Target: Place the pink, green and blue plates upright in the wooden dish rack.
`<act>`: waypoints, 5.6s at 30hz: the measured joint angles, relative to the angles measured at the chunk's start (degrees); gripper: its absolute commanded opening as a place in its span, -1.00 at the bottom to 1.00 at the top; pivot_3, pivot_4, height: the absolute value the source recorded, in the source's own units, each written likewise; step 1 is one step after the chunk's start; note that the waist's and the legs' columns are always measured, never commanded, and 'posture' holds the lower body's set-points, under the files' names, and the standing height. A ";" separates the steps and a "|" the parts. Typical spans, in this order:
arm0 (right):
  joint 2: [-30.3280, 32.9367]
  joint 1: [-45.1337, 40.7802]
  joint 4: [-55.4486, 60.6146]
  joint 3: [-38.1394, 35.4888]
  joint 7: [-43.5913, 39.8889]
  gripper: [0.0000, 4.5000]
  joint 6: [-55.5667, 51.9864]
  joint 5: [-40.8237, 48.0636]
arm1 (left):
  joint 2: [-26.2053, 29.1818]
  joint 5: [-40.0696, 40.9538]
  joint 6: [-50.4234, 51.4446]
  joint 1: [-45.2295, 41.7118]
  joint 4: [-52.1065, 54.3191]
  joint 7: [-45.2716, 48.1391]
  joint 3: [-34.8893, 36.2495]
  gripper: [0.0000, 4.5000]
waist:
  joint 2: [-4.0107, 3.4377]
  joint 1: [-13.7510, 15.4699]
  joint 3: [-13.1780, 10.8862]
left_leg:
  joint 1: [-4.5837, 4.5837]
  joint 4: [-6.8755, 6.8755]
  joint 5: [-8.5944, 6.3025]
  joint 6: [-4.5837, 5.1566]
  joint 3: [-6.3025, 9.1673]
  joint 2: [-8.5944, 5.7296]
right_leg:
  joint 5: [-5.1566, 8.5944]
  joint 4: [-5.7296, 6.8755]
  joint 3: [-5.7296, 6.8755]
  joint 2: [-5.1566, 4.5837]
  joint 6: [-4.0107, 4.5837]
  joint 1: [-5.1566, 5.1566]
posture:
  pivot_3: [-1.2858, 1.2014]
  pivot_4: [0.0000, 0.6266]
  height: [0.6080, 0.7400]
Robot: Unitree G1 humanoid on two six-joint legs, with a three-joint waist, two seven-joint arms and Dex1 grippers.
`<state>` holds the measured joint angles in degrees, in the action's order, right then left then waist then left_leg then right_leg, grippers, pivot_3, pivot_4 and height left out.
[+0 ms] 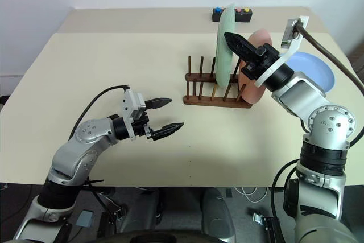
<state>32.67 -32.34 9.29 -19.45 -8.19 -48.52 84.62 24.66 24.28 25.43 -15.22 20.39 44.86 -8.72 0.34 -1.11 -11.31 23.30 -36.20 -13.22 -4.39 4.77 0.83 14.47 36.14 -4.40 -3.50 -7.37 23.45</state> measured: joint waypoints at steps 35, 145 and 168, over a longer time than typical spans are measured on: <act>8.14 -2.07 3.39 -0.19 -12.55 0.72 1.09 -12.80 | 0.05 0.02 0.00 0.07 0.04 0.02 0.04 1.00 | 0.00 0.06 0.00 | 0.01 0.01 0.00 0.00 -0.01 0.00 | 0.02 -0.03 0.00 0.00 0.03 0.02 | 0.03 -0.52 0.85; -16.70 1.40 8.46 10.95 2.65 -0.98 9.08 -16.11 | 3.41 0.20 0.05 5.37 0.81 -1.36 5.22 1.00 | 0.03 -0.10 0.04 | -0.03 0.05 -0.02 0.03 0.04 0.01 | 0.00 0.09 0.04 -0.01 0.03 0.05 | 0.03 -0.52 0.85; -16.51 -0.86 7.37 8.89 3.89 0.99 7.79 -16.92 | 3.31 0.24 0.03 4.74 1.17 -1.54 6.25 1.00 | 0.03 -0.15 0.04 | -0.02 0.06 -0.02 0.03 0.04 0.01 | 0.01 0.07 0.05 0.00 0.03 0.06 | 0.03 -0.52 0.85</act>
<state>16.16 -33.20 16.65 -10.56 -4.30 -40.73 67.70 27.96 24.52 25.46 -10.48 21.56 43.32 -2.47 0.36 -1.26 -11.27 23.28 -36.15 -13.23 -4.36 4.81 0.84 14.48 36.21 -4.36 -3.50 -7.34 23.51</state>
